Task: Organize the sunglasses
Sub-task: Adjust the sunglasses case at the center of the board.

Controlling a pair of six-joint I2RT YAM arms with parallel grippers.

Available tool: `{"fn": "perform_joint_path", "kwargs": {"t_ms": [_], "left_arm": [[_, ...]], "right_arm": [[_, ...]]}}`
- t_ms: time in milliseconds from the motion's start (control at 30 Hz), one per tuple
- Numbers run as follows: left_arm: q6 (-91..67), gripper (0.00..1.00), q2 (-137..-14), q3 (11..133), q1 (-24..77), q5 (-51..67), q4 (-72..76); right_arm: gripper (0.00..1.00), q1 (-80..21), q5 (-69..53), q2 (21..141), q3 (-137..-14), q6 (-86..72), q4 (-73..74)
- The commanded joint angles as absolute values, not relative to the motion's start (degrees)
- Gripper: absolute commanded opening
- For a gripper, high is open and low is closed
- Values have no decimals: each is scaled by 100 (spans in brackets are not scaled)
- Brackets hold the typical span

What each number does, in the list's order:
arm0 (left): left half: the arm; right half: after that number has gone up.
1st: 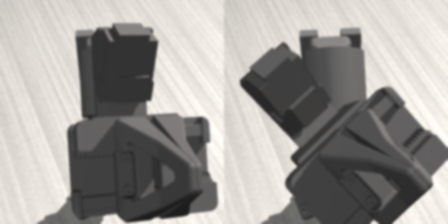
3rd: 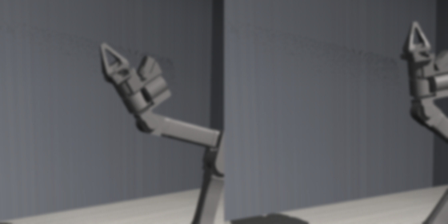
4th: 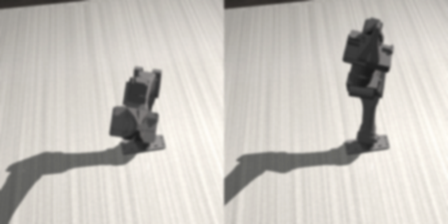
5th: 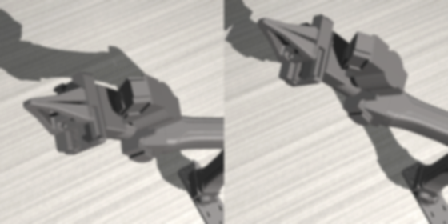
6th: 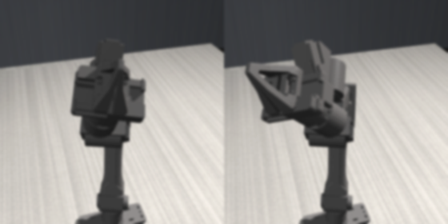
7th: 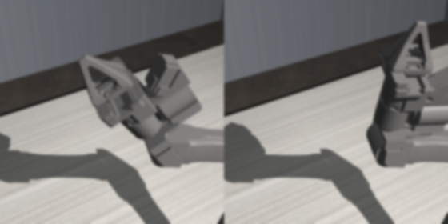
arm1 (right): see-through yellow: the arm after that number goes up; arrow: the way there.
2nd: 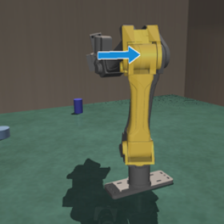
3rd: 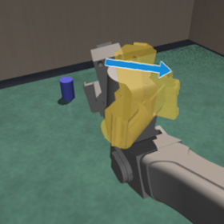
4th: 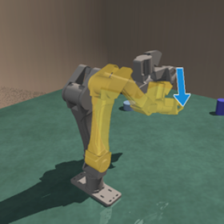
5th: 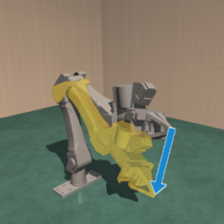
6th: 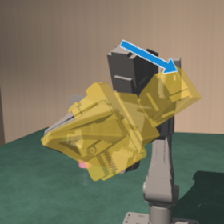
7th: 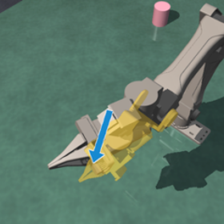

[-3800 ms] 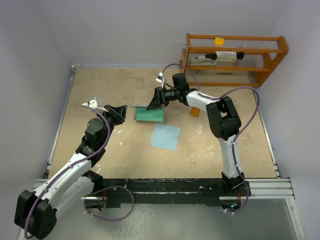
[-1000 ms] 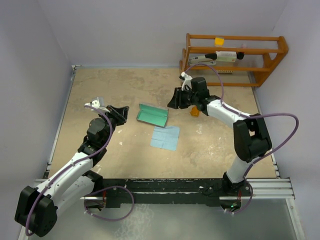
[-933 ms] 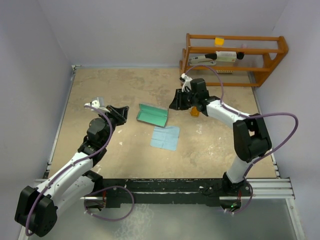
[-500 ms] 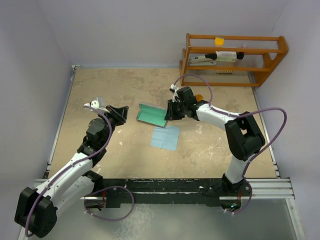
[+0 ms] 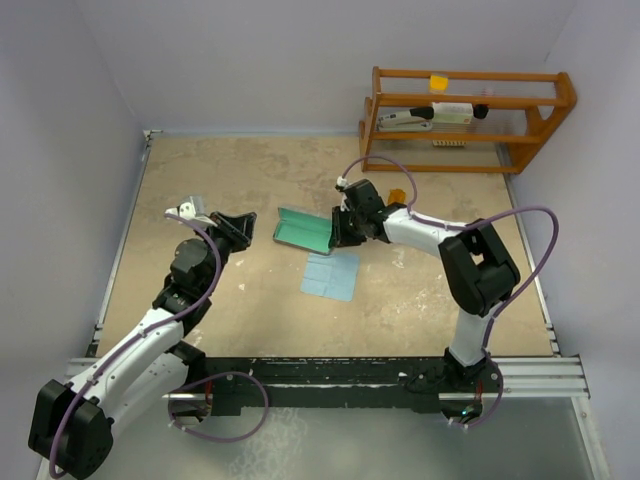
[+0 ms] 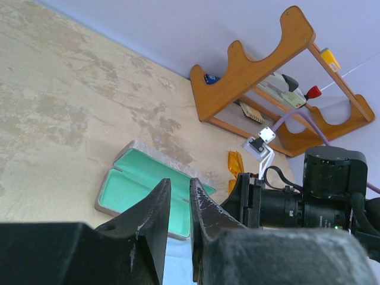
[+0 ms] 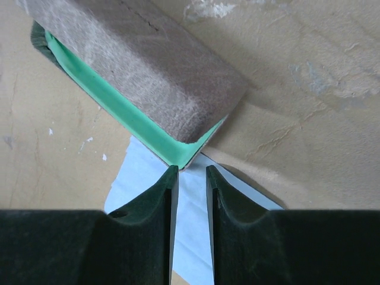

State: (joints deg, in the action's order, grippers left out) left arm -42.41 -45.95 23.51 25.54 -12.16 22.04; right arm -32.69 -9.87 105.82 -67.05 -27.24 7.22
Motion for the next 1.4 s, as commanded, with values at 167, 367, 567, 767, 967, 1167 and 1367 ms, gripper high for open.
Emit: {"fn": "perform_joint_path", "kwargs": {"t_ms": [167, 367, 567, 767, 967, 1167, 1367], "left_arm": [[-4272, 17, -4511, 2278, 2536, -1164, 2355], [-4254, 17, -4504, 2280, 2539, -1161, 2353], [-4258, 17, -4520, 2266, 2537, -1163, 2374], [-4247, 17, -4522, 2257, 2532, -1162, 2382], [-4253, 17, -4569, 2259, 2533, -1158, 2413], [-4261, 17, -4641, 2252, 2539, -1154, 2476], [-4263, 17, -4649, 2251, 2538, -1143, 2488]], "right_arm": [[28, -3296, -824, 10801, -7139, -2808, 729], [28, -3296, -804, 10950, -7222, -2741, 784], [27, -3296, -784, 11082, -7321, -2694, 797], [18, -3296, -765, 11237, -7433, -2647, 891], [6, -3296, -825, 11302, -7519, -2621, 973], [0, -3296, -818, 11338, -7759, -2555, 1157], [0, -3296, -848, 11378, -7835, -2614, 1153]]}}
